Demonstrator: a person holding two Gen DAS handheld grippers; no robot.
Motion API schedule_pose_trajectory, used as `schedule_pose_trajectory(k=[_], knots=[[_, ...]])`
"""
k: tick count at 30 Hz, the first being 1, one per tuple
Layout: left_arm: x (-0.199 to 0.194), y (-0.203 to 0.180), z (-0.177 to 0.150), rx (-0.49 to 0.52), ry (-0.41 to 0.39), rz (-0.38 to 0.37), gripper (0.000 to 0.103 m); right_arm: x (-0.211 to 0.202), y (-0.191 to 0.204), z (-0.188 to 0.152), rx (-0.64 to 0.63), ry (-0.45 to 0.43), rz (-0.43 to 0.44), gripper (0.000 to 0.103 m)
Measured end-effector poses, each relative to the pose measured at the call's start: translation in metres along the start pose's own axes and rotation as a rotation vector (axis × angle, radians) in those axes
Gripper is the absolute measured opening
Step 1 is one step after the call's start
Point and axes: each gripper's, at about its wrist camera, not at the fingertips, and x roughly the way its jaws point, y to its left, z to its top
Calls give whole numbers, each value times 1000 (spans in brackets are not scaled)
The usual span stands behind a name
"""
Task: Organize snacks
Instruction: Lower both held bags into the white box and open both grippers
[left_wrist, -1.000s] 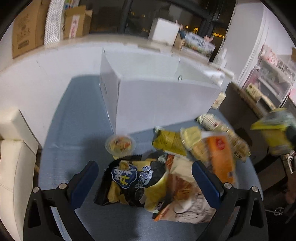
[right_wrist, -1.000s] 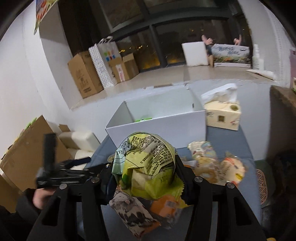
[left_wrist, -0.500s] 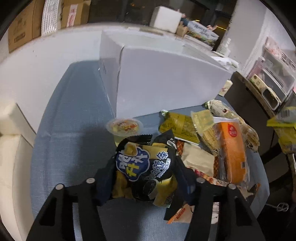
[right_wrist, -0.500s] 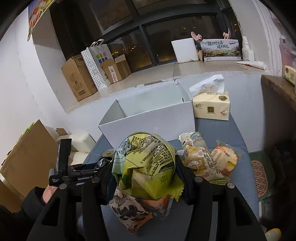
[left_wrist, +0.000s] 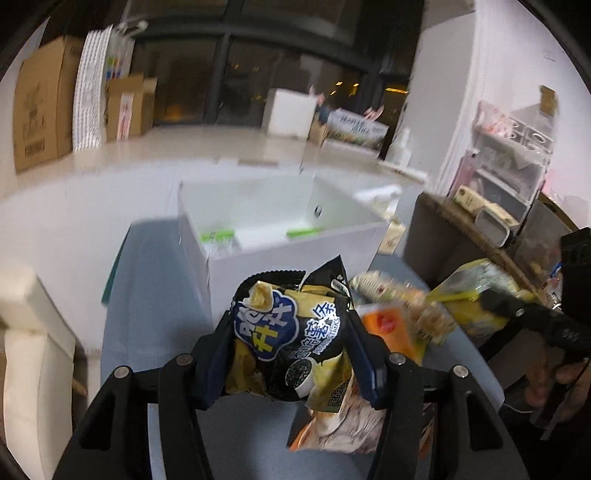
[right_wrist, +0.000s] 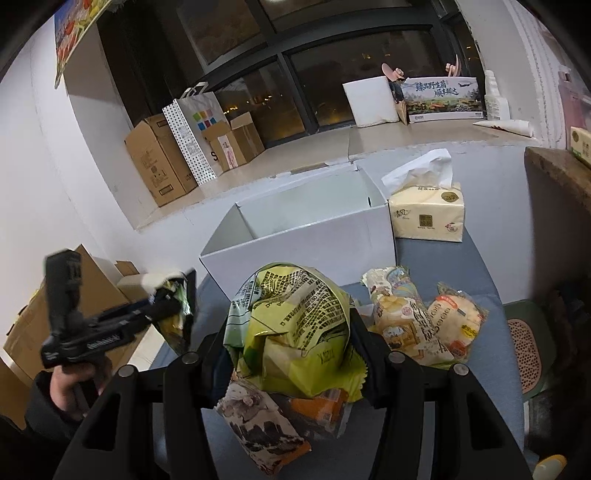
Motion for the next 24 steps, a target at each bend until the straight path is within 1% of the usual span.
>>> schedule_pose_trajectory(k=[5, 9, 11, 14, 16, 17, 20, 22, 24], knots=[[2, -2, 34, 39, -62, -2, 62, 2, 5, 20, -17, -34, 25, 59], [14, 0, 63, 44, -94, -8, 62, 8, 9, 53, -38, -83, 51, 59], [22, 3, 76, 42, -107, 8, 62, 15, 8, 71, -43, -106, 65, 59], [41, 11, 96, 25, -95, 25, 62, 31, 8, 96, -42, -106, 58, 59], [53, 15, 102, 14, -84, 35, 62, 48, 15, 113, -99, -112, 25, 59], [61, 18, 108, 16, -79, 47, 62, 54, 16, 119, -107, -111, 16, 59], [75, 20, 118, 10, -73, 34, 62, 89, 15, 143, -110, -86, -1, 59], [87, 22, 124, 11, -66, 42, 62, 106, 12, 154, -116, -83, -24, 59], [98, 25, 129, 3, -53, 47, 62, 131, 4, 169, -92, -56, -48, 59]])
